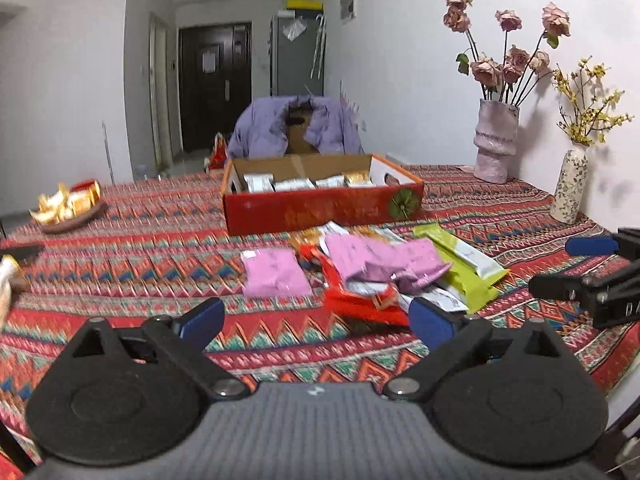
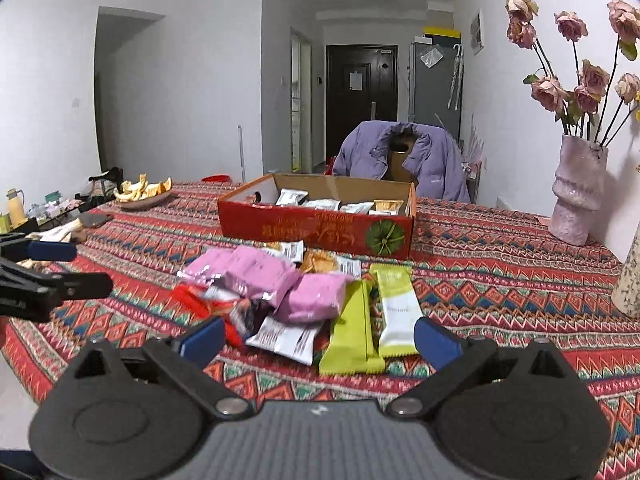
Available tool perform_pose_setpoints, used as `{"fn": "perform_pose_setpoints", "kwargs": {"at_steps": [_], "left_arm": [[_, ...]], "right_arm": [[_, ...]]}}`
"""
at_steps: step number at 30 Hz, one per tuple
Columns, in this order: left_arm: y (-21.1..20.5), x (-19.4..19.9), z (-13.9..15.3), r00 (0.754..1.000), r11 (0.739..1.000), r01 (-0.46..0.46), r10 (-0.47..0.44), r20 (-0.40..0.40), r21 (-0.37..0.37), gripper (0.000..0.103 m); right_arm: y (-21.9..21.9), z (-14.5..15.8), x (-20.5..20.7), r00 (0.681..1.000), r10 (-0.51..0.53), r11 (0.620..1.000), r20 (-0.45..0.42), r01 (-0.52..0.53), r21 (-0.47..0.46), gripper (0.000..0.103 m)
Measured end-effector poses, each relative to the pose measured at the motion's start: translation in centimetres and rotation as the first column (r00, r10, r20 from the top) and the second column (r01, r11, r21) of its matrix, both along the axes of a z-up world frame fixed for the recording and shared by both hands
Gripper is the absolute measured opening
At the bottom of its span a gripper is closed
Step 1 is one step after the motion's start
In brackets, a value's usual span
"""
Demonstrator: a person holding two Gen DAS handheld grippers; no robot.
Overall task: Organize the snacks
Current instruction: 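Grasp a pink packet with the left tool while the right tool grasps a white packet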
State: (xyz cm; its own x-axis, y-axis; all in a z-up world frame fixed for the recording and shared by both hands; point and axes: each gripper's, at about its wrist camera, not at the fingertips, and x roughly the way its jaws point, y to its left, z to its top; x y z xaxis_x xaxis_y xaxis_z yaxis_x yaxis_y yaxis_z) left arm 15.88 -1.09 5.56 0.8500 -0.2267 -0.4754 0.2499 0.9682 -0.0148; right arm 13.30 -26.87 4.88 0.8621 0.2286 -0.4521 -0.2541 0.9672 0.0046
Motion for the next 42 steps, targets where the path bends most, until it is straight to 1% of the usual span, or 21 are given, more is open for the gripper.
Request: {"fn": "perform_pose_setpoints", "kwargs": {"at_steps": [3,9,11,13,14,15,17,20,24,25,26,27,29,31,33,35,37,38,39,42], "left_arm": [[-0.2,0.3,-0.1,1.0,1.0,-0.002,0.001,-0.005,-0.005,0.1],[-1.0,1.7,-0.2,1.0,1.0,0.011,-0.011,-0.007,0.002,0.1],[-1.1,2.5,-0.4,1.0,1.0,-0.002,0.002,-0.011,0.0,0.1],[-0.9,3.4,-0.7,0.999,1.0,-0.021,0.02,-0.027,-0.005,0.1],[-0.7,4.0,-0.9,0.999,0.999,-0.033,0.033,-0.037,-0.008,0.099],[-0.5,4.5,-1.1,0.998,0.999,-0.044,0.043,-0.044,-0.009,0.098],[0.0,5.9,-1.6,0.996,0.998,-0.067,0.066,-0.066,-0.014,0.095],[0.7,8.0,-2.2,0.993,0.996,-0.086,0.084,-0.082,-0.014,0.09],[1.3,12.4,-3.5,0.992,0.996,-0.088,0.088,-0.086,-0.003,0.089],[1.3,13.5,-3.9,0.992,0.996,-0.089,0.088,-0.094,0.003,0.088],[1.3,14.7,-4.4,0.99,0.996,-0.093,0.094,-0.104,0.009,0.085],[1.3,15.6,-4.8,0.989,0.996,-0.094,0.095,-0.111,0.008,0.085],[1.1,17.3,-5.6,0.989,0.997,-0.079,0.079,-0.128,0.003,0.084],[0.8,18.5,-6.5,0.987,0.998,-0.061,0.061,-0.151,0.005,0.084],[0.8,19.5,-7.3,0.982,0.998,-0.063,0.061,-0.179,-0.001,0.08],[1.2,20.1,-7.6,0.978,0.997,-0.061,0.051,-0.204,-0.042,0.076],[1.5,20.3,-7.8,0.977,0.996,-0.06,0.045,-0.209,-0.067,0.073],[1.5,20.3,-7.8,0.978,0.996,-0.063,0.049,-0.204,-0.064,0.069],[1.4,20.2,-7.8,0.979,0.996,-0.068,0.055,-0.198,-0.059,0.068],[1.5,19.5,-7.5,0.977,0.993,-0.089,0.073,-0.2,-0.072,0.064]], "right_arm": [[-0.2,-0.1,-0.1,1.0,-0.029,1.0,0.004,0.029,-0.006,0.1],[-1.0,-0.2,0.9,0.999,-0.042,0.998,-0.002,0.042,0.046,0.098],[-1.2,-0.4,1.4,0.999,-0.048,0.998,-0.01,0.048,0.047,0.094],[-1.3,-0.7,2.0,0.999,-0.051,0.997,-0.018,0.052,0.054,0.094],[-1.4,-0.8,2.3,0.999,-0.049,0.997,-0.023,0.051,0.063,0.093],[-1.4,-1.0,2.8,0.998,-0.047,0.996,-0.031,0.049,0.078,0.089],[-1.3,-1.6,3.8,0.998,-0.043,0.992,-0.056,0.049,0.115,0.086],[-0.3,-2.7,5.5,0.995,-0.019,0.987,-0.093,0.034,0.157,0.079],[1.5,-4.4,8.6,0.989,-0.003,0.977,-0.148,0.035,0.212,0.07],[2.0,-4.8,9.2,0.988,-0.005,0.978,-0.154,0.037,0.208,0.07],[2.7,-5.1,9.8,0.988,-0.006,0.98,-0.155,0.036,0.194,0.067],[3.4,-5.5,10.4,0.987,-0.005,0.985,-0.158,0.033,0.172,0.063],[4.7,-6.1,11.2,0.984,-0.004,0.991,-0.176,0.027,0.128,0.063],[5.4,-6.6,11.7,0.982,-0.015,0.995,-0.189,0.033,0.091,0.062],[5.8,-7.0,12.0,0.98,-0.021,0.998,-0.196,0.03,0.048,0.057],[6.0,-6.9,11.9,0.98,-0.013,1.0,-0.201,0.015,0.011,0.055],[6.2,-6.8,11.8,0.978,0.001,1.0,-0.207,-0.006,-0.023,0.052],[6.2,-6.7,11.8,0.977,0.006,0.999,-0.213,-0.013,-0.029,0.052],[6.1,-6.6,11.7,0.975,0.013,0.999,-0.221,-0.019,-0.028,0.052],[6.0,-6.3,11.1,0.972,0.029,0.999,-0.234,-0.036,-0.025,0.05]]}}
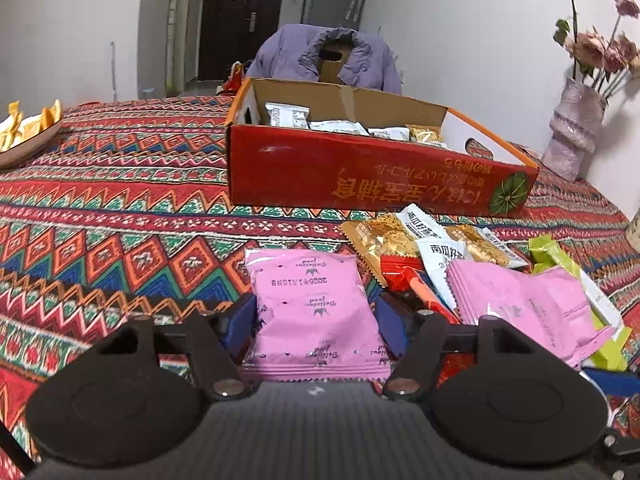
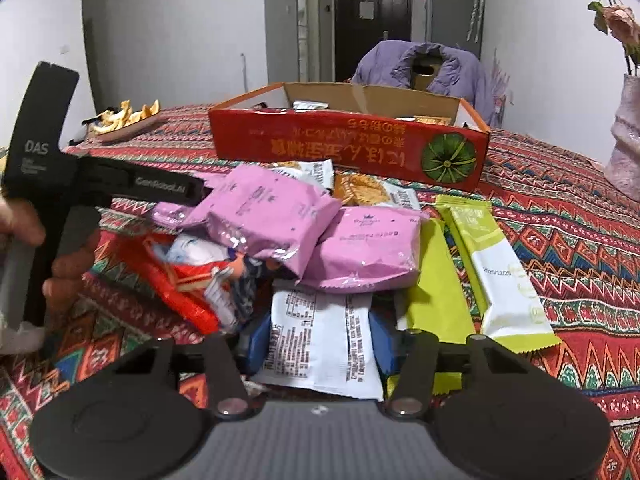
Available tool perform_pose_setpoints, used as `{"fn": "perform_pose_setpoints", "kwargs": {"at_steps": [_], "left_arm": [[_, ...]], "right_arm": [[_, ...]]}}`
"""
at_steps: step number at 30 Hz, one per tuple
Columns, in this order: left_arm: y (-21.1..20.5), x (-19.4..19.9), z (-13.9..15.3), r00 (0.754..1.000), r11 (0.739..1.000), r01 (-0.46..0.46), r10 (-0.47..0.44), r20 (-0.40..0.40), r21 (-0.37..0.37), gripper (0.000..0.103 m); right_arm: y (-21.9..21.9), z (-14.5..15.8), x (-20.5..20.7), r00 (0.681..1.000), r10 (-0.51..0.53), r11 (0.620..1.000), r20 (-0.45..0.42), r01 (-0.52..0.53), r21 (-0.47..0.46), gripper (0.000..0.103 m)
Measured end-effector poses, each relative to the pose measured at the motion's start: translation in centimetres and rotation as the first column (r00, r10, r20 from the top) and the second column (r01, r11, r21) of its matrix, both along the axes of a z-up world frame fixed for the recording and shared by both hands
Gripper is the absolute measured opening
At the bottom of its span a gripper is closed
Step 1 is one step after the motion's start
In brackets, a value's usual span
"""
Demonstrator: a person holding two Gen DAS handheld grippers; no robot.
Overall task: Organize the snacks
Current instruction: 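Grasp a pink packet with the left tool while the right tool grasps a white packet, then carry the pink and white packets into the red box and open both tools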
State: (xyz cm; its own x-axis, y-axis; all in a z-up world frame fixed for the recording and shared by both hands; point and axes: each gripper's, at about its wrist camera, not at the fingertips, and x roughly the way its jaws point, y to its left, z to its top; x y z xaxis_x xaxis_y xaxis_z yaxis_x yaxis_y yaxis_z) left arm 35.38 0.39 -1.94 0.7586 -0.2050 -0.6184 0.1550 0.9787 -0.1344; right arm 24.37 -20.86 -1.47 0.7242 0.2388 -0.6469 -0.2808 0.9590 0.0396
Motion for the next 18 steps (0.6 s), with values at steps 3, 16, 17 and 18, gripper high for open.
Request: {"fn": "perform_pose_setpoints", "kwargs": {"at_steps": [3,16,17,18], "left_arm": [[0.3,-1.5,0.6,1.0,1.0,-0.021,0.021,-0.016,-0.005,0.062],[2.5,-14.2,4.6,0.997,0.998,-0.057,0.059,0.05,-0.032,0.062],[2.5,-14.8,5.0,0.996,0.998,-0.06,0.062,0.063,-0.031,0.062],[2.6,-15.2,5.4,0.995,0.998,-0.063,0.065,0.075,-0.03,0.062]], "right_arm": [[-0.1,0.2,-1.2,1.0,0.011,1.0,-0.007,-0.011,-0.002,0.049],[-2.3,1.8,-8.8,0.999,-0.013,1.0,0.048,0.014,-0.017,0.047],[-2.4,2.0,-9.2,0.998,-0.015,1.0,0.06,0.016,-0.016,0.047],[-2.5,2.3,-9.6,0.997,-0.017,1.0,0.071,0.018,-0.012,0.047]]}}
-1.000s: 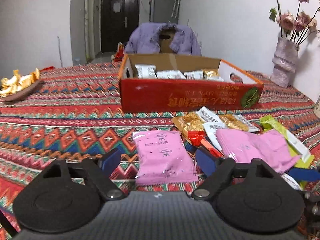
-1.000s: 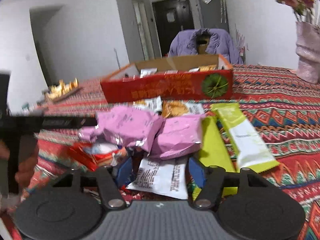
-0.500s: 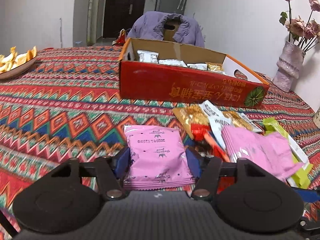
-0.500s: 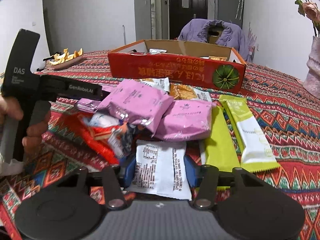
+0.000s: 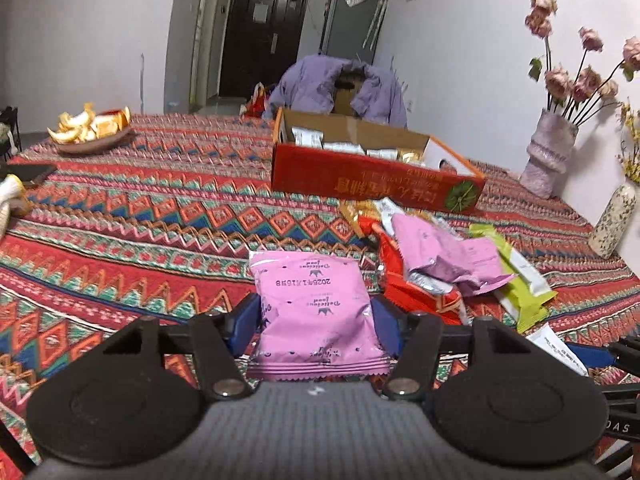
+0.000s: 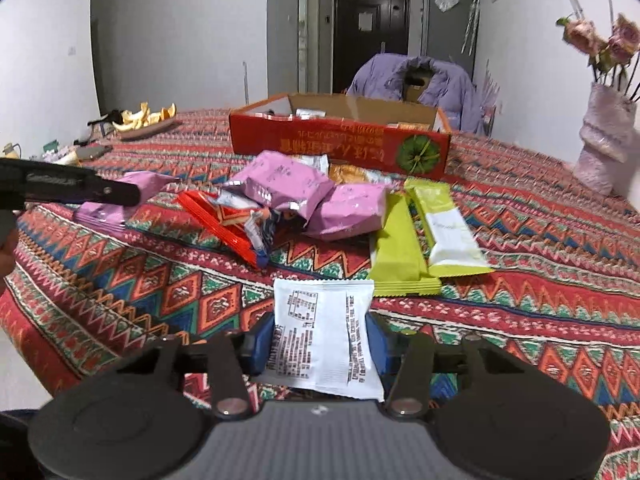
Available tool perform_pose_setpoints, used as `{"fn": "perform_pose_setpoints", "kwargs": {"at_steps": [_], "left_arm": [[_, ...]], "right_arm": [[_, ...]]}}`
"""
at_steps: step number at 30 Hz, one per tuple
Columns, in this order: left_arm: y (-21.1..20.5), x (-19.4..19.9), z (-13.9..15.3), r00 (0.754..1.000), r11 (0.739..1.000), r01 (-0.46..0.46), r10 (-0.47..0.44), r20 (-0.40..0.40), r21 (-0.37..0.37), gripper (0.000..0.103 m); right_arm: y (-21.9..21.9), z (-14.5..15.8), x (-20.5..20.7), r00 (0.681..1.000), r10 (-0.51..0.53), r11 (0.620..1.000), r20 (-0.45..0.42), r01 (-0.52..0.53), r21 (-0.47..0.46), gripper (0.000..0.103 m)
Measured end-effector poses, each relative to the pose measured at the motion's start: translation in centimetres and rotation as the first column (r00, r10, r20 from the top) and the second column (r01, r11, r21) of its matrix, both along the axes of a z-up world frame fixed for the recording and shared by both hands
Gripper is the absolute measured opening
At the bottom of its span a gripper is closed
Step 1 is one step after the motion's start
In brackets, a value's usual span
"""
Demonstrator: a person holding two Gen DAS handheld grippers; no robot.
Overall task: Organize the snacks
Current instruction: 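Carry the pink and white packets into the red box and open both tools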
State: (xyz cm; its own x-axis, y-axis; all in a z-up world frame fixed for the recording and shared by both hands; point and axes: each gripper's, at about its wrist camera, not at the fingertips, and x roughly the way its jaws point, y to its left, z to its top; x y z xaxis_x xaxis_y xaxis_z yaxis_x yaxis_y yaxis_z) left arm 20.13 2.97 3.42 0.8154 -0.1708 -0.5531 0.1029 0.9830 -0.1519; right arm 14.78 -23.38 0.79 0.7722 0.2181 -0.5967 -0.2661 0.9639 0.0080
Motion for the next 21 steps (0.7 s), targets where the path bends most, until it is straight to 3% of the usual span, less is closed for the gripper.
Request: {"fn": "perform_pose_setpoints", "kwargs": {"at_steps": [6,11,15,21], "left_arm": [[-0.5,-1.0,1.4,0.999,1.0,0.012,-0.013,0.05,0.02,0.062],[-0.5,1.0,2.6,0.997,0.999,0.02,-0.023,0.074,0.03,0.062],[-0.8,5.4,4.8,0.992,0.997,0.071,-0.073,0.102,0.019,0.062],[-2.4,16.4,8.1,0.985,0.992,0.12,-0.124,0.118,0.043,0.062]], "right_arm": [[-0.3,1.3,-0.5,0.999,0.009,1.0,0.053,-0.01,0.016,0.047],[-1.1,2.9,1.1,0.995,0.002,0.998,0.105,-0.008,0.059,0.047],[-2.2,5.7,4.8,0.989,0.037,0.992,0.144,-0.054,0.112,0.047],[-2.2,9.9,14.6,0.972,0.081,0.992,0.221,-0.101,0.077,0.047]]}}
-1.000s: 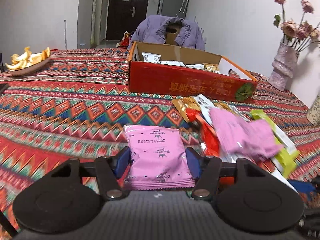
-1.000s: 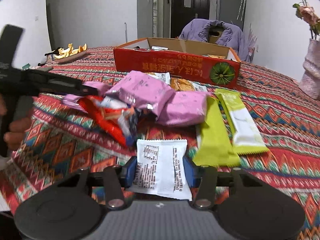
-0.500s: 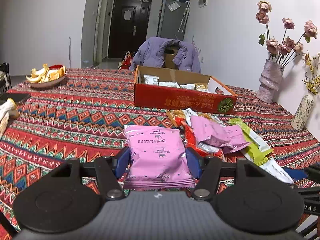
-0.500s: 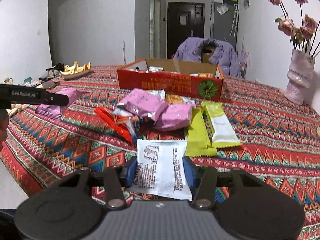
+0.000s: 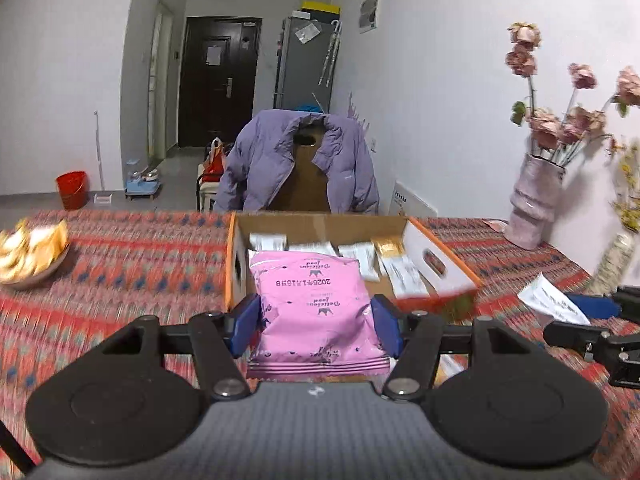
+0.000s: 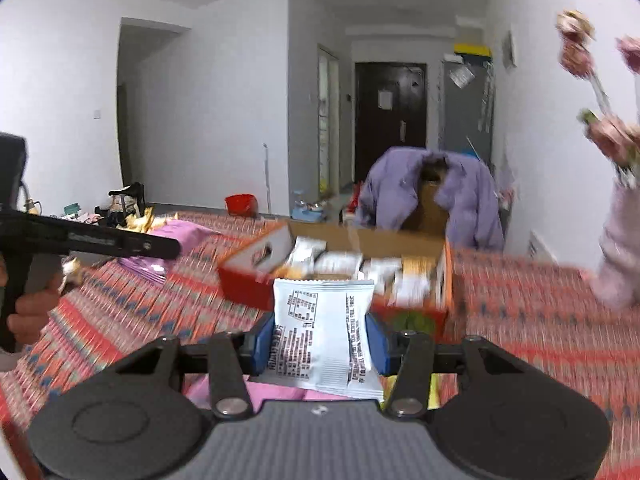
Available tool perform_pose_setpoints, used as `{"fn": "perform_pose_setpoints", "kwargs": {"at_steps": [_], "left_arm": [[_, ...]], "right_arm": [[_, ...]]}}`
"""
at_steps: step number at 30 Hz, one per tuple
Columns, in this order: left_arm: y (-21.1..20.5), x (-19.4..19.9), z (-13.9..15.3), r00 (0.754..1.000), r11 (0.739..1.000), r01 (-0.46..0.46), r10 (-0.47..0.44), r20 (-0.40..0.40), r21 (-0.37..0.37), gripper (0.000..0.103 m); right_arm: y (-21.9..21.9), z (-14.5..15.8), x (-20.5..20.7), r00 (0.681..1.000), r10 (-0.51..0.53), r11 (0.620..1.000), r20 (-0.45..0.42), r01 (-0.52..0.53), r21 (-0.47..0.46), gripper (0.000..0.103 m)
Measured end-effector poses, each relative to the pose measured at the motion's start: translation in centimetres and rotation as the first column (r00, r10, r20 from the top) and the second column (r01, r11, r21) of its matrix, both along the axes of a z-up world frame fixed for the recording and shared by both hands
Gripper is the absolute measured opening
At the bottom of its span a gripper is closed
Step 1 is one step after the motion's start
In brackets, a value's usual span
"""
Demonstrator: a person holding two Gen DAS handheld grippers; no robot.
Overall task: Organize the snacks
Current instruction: 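Carry the pink and white packets into the red box and open both tools, then withdraw both open tools from the box back to the snack pile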
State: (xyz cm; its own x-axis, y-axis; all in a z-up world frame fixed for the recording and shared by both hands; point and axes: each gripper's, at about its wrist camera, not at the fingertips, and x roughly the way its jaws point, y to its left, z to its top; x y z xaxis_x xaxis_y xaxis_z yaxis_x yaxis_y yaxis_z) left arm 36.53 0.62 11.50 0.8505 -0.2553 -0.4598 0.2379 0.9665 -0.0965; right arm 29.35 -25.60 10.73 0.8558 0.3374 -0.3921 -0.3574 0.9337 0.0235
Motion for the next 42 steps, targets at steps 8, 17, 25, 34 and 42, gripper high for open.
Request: {"fn": "perform_pose_setpoints", "kwargs": {"at_steps": [8,17,25,34,42], "left_arm": [[-3.7,15.5,-2.3,0.984,0.999,0.013,-0.019,-0.176,-0.035,0.062],[-7.1,24.3,-8.9,0.93,1.0,-0.012,0.007,-0.367,-0.009,0.064],[-7.1,24.0,-8.1,0.939,0.998,0.045,-0.057,-0.338,-0.044,0.073],[-4.6,19.3,-3.3,0.965,0.999,0.045,-0.038,-0.261,0.021,0.074],[-2.2,8.0,-0.3,0.991,0.997,0.061,-0.054,-0.12,0.052,0.086]], "right_arm": [[0.9,-1.9,17.9,0.984,-0.022,0.999,-0.177,0.029,0.038,0.047],[3.1,-7.1,26.5,0.941,-0.091,0.993,-0.327,0.063,-0.097,0.051],[1.9,-7.5,27.0,0.936,-0.089,0.996,-0.341,0.076,-0.051,0.056],[-0.5,-3.3,23.3,0.955,-0.098,0.995,-0.279,0.089,-0.043,0.061],[-1.2,0.2,16.0,0.979,-0.061,0.998,-0.197,0.055,-0.036,0.072]]}}
